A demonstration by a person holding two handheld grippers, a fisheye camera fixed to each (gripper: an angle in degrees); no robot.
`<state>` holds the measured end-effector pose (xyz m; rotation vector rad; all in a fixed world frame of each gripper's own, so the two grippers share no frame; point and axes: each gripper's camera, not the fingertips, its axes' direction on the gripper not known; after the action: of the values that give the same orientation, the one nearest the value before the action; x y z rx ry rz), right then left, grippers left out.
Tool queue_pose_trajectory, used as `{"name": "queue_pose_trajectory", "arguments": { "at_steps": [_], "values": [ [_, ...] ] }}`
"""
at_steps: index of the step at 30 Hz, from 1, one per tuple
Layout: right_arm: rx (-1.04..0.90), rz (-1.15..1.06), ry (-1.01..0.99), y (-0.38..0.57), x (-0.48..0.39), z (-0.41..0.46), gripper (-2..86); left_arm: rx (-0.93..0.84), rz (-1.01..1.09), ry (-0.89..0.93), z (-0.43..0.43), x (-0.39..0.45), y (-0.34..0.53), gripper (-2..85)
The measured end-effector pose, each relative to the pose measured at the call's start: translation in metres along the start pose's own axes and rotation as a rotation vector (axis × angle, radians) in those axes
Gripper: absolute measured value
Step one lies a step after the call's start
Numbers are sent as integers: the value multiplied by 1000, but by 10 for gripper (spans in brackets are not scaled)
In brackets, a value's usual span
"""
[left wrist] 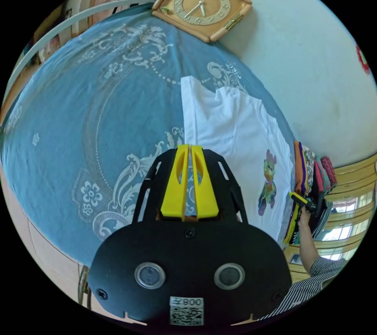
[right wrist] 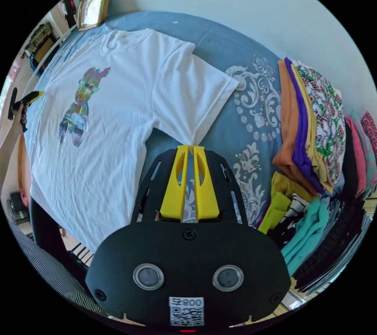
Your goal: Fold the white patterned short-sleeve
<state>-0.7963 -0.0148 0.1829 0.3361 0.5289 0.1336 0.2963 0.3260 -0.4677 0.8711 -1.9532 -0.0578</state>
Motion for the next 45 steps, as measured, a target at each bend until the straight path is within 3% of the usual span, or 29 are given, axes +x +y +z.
{"name": "queue_pose_trajectory", "arguments": {
  "at_steps": [6,13,23,26,31,35,39,45],
  "values": [
    [36,110,-104,12,27,10,50,100,0,47,-11,-8,-10,60],
    [203,262,-211,-4,97,-1,57,72,105,11,2,10,-70,80],
    [125,231,-82,-117,117,55,66,-34,134,-84,54,28,-140,82],
    [54,224,-35,-127,113,84,49,-19,159,-203,59,32,-139,45],
    [72,207,-8,-112,115,81,12,1,194,-197,44,26,-133,15],
    [115,251,8,-90,134,62,6,91,130,-150,18,0,-121,9],
    [70,319,-68,-87,159,78,5,72,56,-131,22,-26,-112,14],
    [74,373,-63,-86,172,79,7,128,10,-16,9,-56,-91,61]
  ]
}}
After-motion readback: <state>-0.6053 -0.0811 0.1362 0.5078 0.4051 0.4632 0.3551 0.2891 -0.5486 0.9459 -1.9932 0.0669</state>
